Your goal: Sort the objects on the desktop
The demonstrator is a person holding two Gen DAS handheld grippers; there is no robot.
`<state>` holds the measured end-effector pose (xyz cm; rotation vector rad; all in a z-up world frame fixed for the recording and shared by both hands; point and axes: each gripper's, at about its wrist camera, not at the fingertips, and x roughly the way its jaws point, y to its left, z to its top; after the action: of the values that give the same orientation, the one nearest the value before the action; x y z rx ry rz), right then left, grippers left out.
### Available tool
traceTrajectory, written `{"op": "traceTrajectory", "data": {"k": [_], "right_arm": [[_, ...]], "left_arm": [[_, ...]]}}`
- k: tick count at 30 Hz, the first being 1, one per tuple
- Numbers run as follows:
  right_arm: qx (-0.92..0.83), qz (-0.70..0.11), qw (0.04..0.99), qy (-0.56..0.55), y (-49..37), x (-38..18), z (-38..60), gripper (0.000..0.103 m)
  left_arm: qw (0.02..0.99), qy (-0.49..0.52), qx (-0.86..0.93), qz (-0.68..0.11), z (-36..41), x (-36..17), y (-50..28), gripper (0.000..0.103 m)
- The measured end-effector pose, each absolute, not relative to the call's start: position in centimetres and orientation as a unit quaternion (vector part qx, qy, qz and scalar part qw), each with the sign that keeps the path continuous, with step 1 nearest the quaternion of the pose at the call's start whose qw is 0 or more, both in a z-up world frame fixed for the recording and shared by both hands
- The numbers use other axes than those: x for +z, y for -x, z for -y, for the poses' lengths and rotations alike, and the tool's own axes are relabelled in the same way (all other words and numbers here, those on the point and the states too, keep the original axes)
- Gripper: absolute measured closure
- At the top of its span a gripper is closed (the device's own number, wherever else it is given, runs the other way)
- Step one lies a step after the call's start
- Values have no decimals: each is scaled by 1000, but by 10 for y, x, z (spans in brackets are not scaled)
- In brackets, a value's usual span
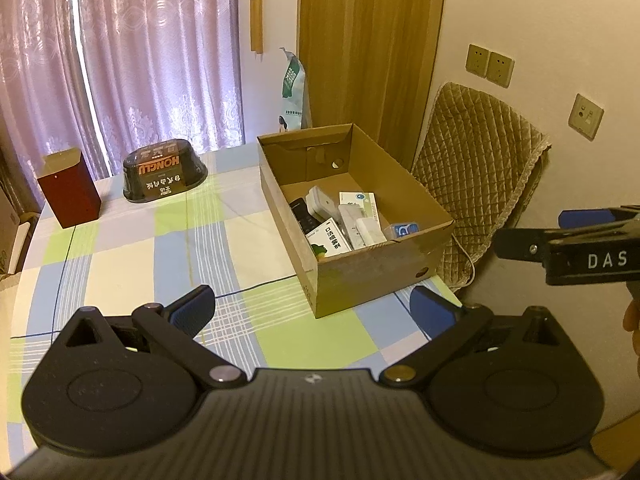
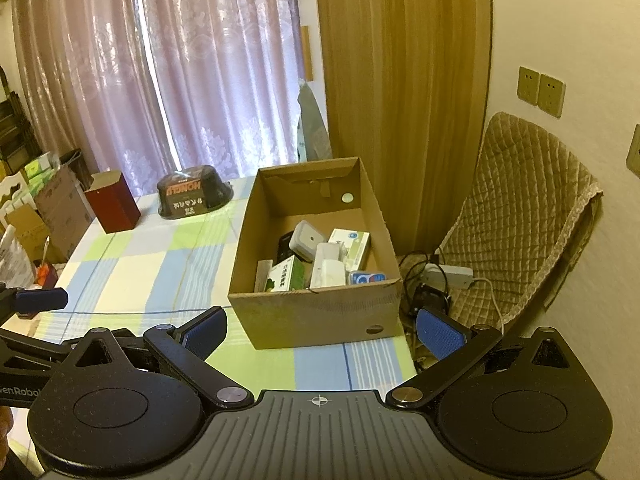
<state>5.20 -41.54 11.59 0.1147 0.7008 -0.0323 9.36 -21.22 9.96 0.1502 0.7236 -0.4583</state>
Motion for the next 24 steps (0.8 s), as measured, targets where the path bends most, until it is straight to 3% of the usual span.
{"op": "traceTrajectory", "data": {"k": [24], "right_arm": [[-21, -360, 931, -59, -43, 103, 422, 0]], "left_arm": [[905, -74, -218, -357, 215, 89, -88, 1]]}}
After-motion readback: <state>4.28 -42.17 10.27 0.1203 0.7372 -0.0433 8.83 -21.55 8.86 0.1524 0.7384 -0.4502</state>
